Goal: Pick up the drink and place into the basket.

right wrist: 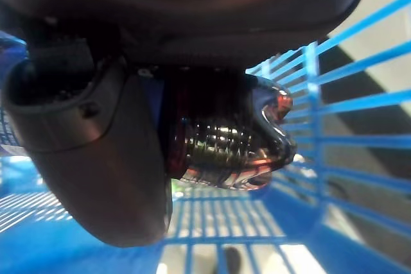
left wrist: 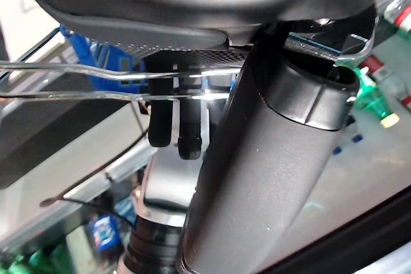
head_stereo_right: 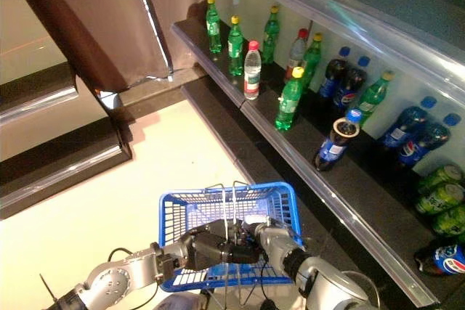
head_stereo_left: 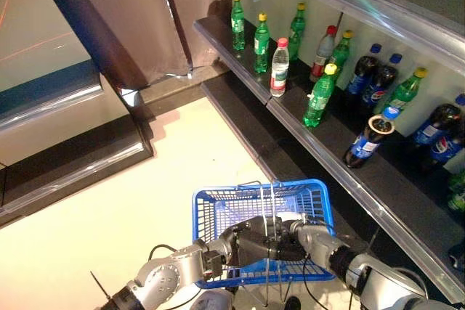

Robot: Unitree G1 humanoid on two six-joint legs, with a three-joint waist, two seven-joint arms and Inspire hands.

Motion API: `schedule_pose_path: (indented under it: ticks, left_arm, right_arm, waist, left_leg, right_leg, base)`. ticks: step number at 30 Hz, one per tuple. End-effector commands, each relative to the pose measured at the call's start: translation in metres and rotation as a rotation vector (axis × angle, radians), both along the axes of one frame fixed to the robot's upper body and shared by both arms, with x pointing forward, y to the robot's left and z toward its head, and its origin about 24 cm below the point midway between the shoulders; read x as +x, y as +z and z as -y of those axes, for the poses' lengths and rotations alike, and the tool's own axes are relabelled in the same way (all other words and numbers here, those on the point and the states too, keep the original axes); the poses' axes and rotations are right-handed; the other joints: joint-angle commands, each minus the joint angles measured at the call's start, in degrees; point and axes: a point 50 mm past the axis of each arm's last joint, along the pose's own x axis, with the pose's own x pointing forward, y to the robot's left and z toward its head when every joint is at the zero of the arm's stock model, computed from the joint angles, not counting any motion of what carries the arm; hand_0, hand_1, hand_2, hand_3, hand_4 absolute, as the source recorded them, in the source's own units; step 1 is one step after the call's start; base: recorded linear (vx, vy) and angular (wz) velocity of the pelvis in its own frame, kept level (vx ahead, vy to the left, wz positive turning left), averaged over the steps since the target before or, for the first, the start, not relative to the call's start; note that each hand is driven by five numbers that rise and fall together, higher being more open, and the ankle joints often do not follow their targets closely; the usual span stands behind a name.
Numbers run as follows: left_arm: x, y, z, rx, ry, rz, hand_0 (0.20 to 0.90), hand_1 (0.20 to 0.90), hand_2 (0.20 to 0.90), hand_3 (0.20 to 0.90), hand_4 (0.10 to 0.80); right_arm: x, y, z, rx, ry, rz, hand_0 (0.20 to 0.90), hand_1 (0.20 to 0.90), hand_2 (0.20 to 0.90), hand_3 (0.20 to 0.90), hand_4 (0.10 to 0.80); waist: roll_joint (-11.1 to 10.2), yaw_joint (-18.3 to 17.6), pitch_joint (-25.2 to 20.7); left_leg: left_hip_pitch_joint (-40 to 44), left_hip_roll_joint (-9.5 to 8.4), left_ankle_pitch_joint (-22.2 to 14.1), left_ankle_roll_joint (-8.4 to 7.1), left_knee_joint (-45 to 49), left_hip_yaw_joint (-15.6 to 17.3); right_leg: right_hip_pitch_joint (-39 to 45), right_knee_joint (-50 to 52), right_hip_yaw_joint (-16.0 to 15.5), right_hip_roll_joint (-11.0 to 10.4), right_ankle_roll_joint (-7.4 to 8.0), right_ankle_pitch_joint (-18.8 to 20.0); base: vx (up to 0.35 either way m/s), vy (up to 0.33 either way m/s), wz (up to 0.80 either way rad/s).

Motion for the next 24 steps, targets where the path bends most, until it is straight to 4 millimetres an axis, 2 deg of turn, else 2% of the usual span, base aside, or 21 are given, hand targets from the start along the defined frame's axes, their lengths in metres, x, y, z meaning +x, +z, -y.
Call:
schedule_pose_path:
  ticks: [1, 5, 7, 8, 9, 17, 20, 23, 24]
  left_arm:
    - [0.020, 0.114, 0.060, -0.505, -0.127, 0.337, 0.300, 0.300, 0.300, 0.200, 0.100]
    - [0.020, 0.116, 0.066, -0.510, -0.120, 0.327, 0.300, 0.300, 0.300, 0.200, 0.100]
    - [0.021, 0.118, 0.067, -0.514, -0.116, 0.332, 0.300, 0.300, 0.300, 0.200, 0.100]
    - [0.022, 0.120, 0.067, -0.515, -0.110, 0.334, 0.300, 0.300, 0.300, 0.200, 0.100]
    - [0.022, 0.121, 0.066, -0.517, -0.108, 0.336, 0.300, 0.300, 0.300, 0.200, 0.100]
    - [0.026, 0.128, 0.062, -0.514, -0.069, 0.349, 0.300, 0.300, 0.300, 0.200, 0.100]
    - [0.033, 0.128, 0.053, -0.458, 0.031, 0.408, 0.300, 0.300, 0.300, 0.200, 0.100]
    - [0.039, 0.124, 0.043, -0.406, 0.127, 0.384, 0.300, 0.300, 0.300, 0.200, 0.100]
    - [0.041, 0.118, 0.033, -0.385, 0.177, 0.353, 0.300, 0.300, 0.300, 0.200, 0.100]
  right_arm:
    - [0.054, 0.054, -0.026, -0.057, 0.114, 0.148, 0.300, 0.300, 0.300, 0.200, 0.100]
    - [0.047, 0.045, -0.027, -0.063, 0.095, 0.126, 0.300, 0.300, 0.300, 0.200, 0.100]
    - [0.045, 0.043, -0.025, -0.057, 0.078, 0.139, 0.427, 0.427, 0.427, 0.348, 0.248]
    - [0.045, 0.042, -0.025, -0.058, 0.079, 0.147, 0.806, 0.806, 0.806, 0.790, 0.690]
    - [0.044, 0.042, -0.025, -0.056, 0.077, 0.153, 0.900, 0.900, 0.900, 0.900, 0.800]
    - [0.045, 0.043, -0.020, 0.002, 0.057, 0.190, 0.900, 0.900, 0.900, 0.900, 0.800]
    - [0.045, 0.045, -0.020, 0.075, 0.047, 0.232, 0.900, 0.900, 0.900, 0.900, 0.800]
    - [0.045, 0.048, -0.017, 0.124, 0.028, 0.263, 0.900, 0.900, 0.900, 0.900, 0.800]
    - [0.042, 0.050, -0.013, 0.156, 0.011, 0.289, 0.900, 0.900, 0.900, 0.900, 0.800]
  waist:
    - [-0.98, 1.59, -1.08]
    - [-1.04, 1.62, -0.98]
    - [-1.11, 1.52, -0.68]
    - [-1.14, 1.42, -0.55]
    - [-1.15, 1.32, -0.41]
    - [-1.70, 0.52, 0.00]
    - [-1.89, 0.29, -0.14]
    - [-2.15, 0.11, -0.48]
    - [-2.42, -0.01, -0.74]
  left_leg:
    - [1.48, -0.65, -5.65, 0.63, -0.21, 4.27]
    - [1.28, -0.83, -5.68, 0.78, -0.21, 4.27]
    - [1.06, -0.87, -5.68, 0.86, -0.19, 4.34]
    - [0.99, -0.87, -5.70, 0.90, -0.18, 4.43]
    - [0.99, -0.87, -5.74, 0.91, -0.20, 4.49]
    - [1.03, -0.60, -6.08, 0.74, -0.21, 5.21]
    - [1.38, -0.47, -6.21, 0.62, -0.21, 5.34]
    - [1.81, -0.43, -6.31, 0.56, -0.21, 5.35]
    - [2.01, -0.31, -6.39, 0.43, -0.21, 5.50]
  right_leg:
    - [-4.03, 2.52, 1.59, -2.89, 0.61, 0.72]
    - [-4.45, 2.87, 1.69, -3.06, 0.57, 0.52]
    - [-4.75, 2.96, 1.81, -3.04, 0.55, 0.47]
    - [-4.91, 2.99, 1.96, -2.99, 0.52, 0.46]
    - [-4.99, 2.99, 2.11, -2.93, 0.51, 0.43]
    - [-5.10, 2.60, 2.60, -2.47, 0.49, 0.44]
    - [-4.85, 2.57, 2.55, -2.31, 0.46, 0.39]
    - [-4.41, 2.42, 2.56, -2.18, 0.60, 0.35]
    - [-4.13, 2.29, 2.50, -2.11, 0.73, 0.27]
  base:
    - [0.038, 0.028, 0.11]
    - [0.023, 0.018, 0.01]
    - [0.000, 0.000, 0.00]
    - [0.000, 0.000, 0.00]
    - [0.000, 0.000, 0.00]
    - [0.000, 0.000, 0.00]
    - [0.000, 0.000, 0.00]
    - [0.000, 0.000, 0.00]
    - [0.000, 0.000, 0.00]
